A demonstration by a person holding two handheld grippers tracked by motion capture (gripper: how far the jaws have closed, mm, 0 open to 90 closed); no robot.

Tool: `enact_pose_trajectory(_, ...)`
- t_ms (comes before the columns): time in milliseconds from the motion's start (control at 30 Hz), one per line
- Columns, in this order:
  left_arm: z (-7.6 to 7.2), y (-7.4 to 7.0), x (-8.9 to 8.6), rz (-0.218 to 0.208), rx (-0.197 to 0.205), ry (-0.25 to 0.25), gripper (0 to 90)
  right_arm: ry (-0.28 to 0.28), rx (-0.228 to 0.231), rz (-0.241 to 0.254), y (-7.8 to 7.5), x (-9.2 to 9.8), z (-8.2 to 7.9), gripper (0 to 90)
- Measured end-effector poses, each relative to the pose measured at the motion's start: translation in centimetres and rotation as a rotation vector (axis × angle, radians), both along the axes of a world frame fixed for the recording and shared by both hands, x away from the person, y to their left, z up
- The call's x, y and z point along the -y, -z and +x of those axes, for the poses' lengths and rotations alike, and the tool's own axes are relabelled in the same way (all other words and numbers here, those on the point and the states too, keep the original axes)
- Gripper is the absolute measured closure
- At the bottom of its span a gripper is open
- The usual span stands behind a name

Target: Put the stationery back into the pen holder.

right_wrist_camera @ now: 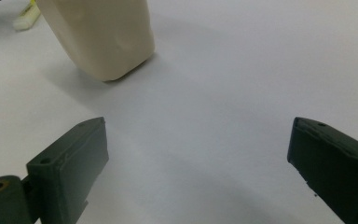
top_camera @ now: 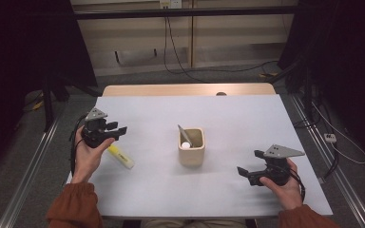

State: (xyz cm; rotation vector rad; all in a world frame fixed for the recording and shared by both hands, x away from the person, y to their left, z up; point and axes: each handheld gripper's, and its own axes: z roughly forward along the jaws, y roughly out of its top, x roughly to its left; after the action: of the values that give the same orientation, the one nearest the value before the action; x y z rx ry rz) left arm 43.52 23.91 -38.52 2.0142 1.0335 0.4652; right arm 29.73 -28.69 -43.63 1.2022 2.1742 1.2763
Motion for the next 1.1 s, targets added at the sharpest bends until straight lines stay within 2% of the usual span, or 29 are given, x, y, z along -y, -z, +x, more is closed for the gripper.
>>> enact_pose_trajectory(100,0.1,0.6,-0.5,0.034,-0.010,-0.010,72.2,0.000,-0.001,0.000,0.0,0.0,0.0,5.1)
enact_pose_trajectory(167,0.2,0.9,-0.9,0.026,-0.028,-0.026,81.5,0.001,0.000,-0.001,0.0,0.0,0.0,5.1)
enact_pose_trajectory(233,0.3,1.1,-1.3,0.034,-0.039,-0.020,89.2,0.000,0.001,-0.001,0.0,0.0,0.0,5.1)
enact_pose_trajectory(500,1.0,2.3,-1.8,0.086,-0.076,-0.057,90.0,-0.005,0.002,-0.005,0.0,0.0,0.0,5.1)
enact_pose_trajectory(667,1.3,3.1,-1.5,0.130,-0.087,-0.055,90.0,-0.003,0.001,-0.005,0.0,0.0,0.0,5.1)
enact_pose_trajectory(800,1.5,4.0,-1.1,0.165,-0.114,-0.034,90.0,-0.006,0.002,-0.008,0.0,0.0,0.0,5.1)
enact_pose_trajectory(933,1.7,4.3,-1.3,0.145,-0.137,-0.021,90.0,-0.002,0.004,-0.011,0.0,0.0,0.0,5.1)
enact_pose_trajectory(1100,1.8,4.7,-1.1,0.169,-0.142,-0.031,90.0,-0.002,0.004,-0.010,0.0,0.0,0.0,5.1)
